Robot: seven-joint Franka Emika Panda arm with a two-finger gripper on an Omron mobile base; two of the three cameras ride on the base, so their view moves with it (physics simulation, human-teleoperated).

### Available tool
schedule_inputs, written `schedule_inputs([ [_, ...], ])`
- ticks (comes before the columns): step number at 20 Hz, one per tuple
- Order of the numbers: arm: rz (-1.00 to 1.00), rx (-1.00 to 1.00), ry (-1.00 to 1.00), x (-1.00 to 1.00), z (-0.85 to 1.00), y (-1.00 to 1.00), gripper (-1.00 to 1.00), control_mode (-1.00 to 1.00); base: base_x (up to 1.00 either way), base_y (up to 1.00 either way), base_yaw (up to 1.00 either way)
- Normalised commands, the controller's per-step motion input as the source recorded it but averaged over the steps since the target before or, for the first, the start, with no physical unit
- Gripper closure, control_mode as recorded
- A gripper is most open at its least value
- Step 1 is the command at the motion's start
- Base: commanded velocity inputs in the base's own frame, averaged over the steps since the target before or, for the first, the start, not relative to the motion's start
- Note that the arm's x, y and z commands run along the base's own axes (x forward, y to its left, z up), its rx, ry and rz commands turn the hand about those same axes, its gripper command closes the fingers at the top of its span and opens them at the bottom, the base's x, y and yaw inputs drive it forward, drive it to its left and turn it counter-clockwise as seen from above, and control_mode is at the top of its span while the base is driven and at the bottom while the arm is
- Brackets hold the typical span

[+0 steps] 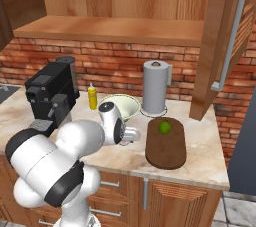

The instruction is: Open the cabinet. Place the bowl and condiment on the counter. Then place the lime and garlic on the cutting board.

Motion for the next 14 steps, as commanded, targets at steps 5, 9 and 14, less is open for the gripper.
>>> schedule_inputs([
  [5,0.0,0.0,0.0,0.07,-0.01,-0.07,-1.0,-1.0,0.0,0.0,0.0],
  [9,0.0,0.0,0.0,0.21,0.0,0.0,-1.0,-1.0,0.0,0.0,0.0],
  [14,0.0,0.0,0.0,0.09,-0.09,0.0,-1.0,-1.0,0.0,0.0,0.0],
])
